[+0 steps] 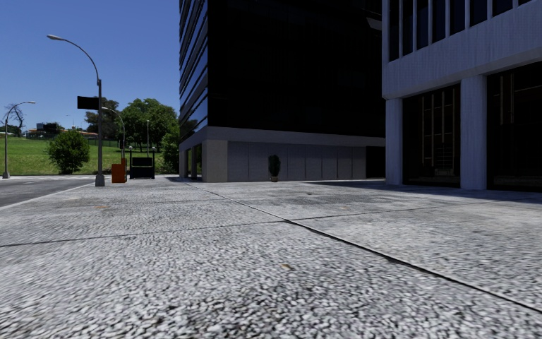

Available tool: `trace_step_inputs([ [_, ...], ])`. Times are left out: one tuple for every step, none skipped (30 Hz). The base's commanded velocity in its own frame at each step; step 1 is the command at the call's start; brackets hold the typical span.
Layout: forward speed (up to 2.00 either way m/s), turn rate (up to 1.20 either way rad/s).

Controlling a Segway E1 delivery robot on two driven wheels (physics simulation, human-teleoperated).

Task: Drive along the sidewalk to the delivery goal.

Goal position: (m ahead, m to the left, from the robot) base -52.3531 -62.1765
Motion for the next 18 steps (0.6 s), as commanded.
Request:
trace_step_inputs([
  [0.0,0.0],
  [0.0,0.0],
  [0.0,0.0],
  [0.0,0.0],
  [0.0,0.0],
  [0.0,0.0],
  [0.0,0.0],
  [0.0,0.0],
  [0.0,0.0],
  [0.0,0.0],
  [0.0,0.0],
  [0.0,0.0],
  [0.0,0.0],
  [0.0,0.0],
  [0.0,0.0],
  [0.0,0.0],
  [0.0,0.0],
  [0.0,0.0],
])
